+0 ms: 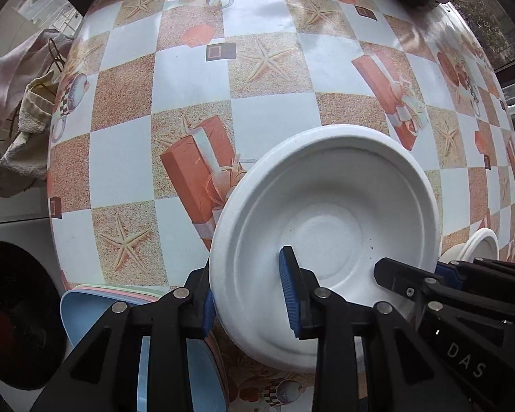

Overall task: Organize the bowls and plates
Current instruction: 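Carry the third bowl into the nested bowls and open both grippers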

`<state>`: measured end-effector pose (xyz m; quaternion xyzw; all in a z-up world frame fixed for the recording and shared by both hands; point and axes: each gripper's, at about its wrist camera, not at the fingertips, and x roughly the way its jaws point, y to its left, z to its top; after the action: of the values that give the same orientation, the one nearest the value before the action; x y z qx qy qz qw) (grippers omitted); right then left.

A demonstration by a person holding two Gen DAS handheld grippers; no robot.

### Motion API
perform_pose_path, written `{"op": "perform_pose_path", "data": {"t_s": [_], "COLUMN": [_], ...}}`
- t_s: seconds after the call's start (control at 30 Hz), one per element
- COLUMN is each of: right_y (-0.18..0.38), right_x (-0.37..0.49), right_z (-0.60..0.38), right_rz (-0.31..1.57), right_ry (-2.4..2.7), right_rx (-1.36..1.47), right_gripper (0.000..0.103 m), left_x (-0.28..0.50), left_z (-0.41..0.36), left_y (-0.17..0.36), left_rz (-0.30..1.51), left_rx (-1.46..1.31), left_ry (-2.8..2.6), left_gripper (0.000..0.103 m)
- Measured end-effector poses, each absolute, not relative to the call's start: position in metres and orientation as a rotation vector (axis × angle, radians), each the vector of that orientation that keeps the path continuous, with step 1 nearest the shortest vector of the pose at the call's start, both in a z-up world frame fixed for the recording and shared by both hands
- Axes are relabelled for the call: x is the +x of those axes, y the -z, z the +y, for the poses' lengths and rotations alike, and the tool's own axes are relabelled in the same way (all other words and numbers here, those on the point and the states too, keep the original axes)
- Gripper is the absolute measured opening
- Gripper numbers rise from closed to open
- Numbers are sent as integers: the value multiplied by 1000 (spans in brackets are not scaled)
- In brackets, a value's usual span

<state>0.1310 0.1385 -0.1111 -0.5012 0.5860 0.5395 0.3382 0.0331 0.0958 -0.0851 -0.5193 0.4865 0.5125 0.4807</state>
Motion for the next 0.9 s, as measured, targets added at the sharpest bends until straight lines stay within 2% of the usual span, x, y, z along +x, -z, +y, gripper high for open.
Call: {"op": "perform_pose_path", "data": {"t_s": [0.4,0.9], "right_y": [53,58], "right_x": [195,313], "right_z": [113,54], "right_rz": [1520,1603], "right_ry": [-1410,-1119], "right_rx": [-1140,-898], "right_gripper": [18,21], "left_x": [80,205], "left_z": [82,82], "left_y": [13,27], "left_rz": [1148,1274], "left_rx": [-1122,-920], "left_ry": [-1169,-841], "left_gripper": [35,38]}}
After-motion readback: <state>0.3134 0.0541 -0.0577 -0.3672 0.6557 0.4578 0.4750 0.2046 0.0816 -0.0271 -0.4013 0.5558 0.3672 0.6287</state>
